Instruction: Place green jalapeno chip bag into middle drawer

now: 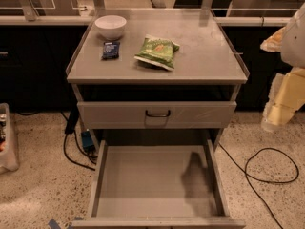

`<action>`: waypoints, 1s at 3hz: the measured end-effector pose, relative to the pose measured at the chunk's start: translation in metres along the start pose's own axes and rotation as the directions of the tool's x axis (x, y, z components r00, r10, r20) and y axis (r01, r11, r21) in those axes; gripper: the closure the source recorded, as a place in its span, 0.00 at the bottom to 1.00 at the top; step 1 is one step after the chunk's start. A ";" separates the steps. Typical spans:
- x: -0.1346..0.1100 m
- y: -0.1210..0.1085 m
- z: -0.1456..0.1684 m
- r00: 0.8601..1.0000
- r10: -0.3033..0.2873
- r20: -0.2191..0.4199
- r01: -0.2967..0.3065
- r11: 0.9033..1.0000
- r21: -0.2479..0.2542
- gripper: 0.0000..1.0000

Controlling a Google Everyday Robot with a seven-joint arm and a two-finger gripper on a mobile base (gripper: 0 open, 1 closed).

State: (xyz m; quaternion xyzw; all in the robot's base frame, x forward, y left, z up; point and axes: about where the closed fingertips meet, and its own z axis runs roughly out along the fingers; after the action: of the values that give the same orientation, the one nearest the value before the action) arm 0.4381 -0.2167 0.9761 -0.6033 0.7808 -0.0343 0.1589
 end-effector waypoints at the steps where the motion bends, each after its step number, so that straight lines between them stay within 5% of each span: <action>1: 0.000 0.000 0.000 1.000 0.000 0.000 0.000 1.000 0.000 0.00; 3: -0.025 -0.018 0.033 0.997 -0.069 0.028 0.069 0.998 0.015 0.00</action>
Offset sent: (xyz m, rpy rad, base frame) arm 0.0215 0.0165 -0.0201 0.0104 -0.0205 0.0368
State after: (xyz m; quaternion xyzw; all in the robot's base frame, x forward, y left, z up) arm 0.4704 -0.1929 0.9544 -0.6292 0.7569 -0.0368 0.1729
